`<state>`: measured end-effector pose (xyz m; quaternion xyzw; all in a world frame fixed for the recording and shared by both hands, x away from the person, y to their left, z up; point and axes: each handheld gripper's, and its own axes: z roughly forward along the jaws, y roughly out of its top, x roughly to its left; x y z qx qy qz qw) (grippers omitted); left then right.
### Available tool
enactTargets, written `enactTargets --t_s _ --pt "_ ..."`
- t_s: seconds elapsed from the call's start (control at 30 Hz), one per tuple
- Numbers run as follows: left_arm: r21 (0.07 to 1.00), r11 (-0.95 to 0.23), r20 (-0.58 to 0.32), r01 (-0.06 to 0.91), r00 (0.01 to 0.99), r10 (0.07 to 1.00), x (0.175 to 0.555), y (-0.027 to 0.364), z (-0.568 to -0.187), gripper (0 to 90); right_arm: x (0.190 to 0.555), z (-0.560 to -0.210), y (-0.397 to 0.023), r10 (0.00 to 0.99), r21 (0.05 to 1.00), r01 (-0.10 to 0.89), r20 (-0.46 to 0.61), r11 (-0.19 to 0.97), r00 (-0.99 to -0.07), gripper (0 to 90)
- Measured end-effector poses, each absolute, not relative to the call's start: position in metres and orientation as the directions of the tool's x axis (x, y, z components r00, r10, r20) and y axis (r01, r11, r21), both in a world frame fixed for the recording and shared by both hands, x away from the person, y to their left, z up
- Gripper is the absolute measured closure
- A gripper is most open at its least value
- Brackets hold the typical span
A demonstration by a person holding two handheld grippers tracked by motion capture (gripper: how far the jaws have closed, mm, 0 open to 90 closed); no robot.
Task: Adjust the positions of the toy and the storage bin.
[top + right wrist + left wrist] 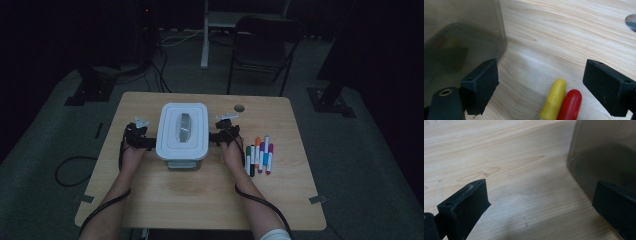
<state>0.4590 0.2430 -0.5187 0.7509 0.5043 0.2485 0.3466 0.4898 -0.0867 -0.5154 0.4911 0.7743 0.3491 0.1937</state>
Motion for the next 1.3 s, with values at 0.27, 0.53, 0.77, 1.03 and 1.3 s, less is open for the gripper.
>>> enactTargets --t_s 0.27,0.53,0.77,1.03,1.3 --pt "0.760 -0.249 0.006 0.601 0.376 0.927 0.462 0.241 -0.518 1.1 0.487 -0.513 -0.082 0.875 0.729 0.623 0.070 0.283 -0.480 13.4" --pt "0.753 -0.292 0.042 0.590 0.400 0.915 0.458 0.230 -0.515 1.7 0.479 -0.512 -0.087 0.865 0.741 0.604 0.064 0.293 -0.497 18.3" --pt "0.754 -0.312 0.051 0.578 0.421 0.905 0.448 0.222 -0.515 1.8 0.463 -0.513 -0.095 0.859 0.739 0.602 0.063 0.303 -0.509 18.9" --pt "0.747 -0.362 0.087 0.558 0.458 0.885 0.427 0.211 -0.512 1.8 0.439 -0.513 -0.105 0.853 0.738 0.599 0.062 0.310 -0.518 19.8" --pt "0.747 -0.405 0.115 0.527 0.498 0.859 0.399 0.201 -0.512 1.8 0.407 -0.514 -0.116 0.842 0.749 0.576 0.045 0.328 -0.538 19.9"
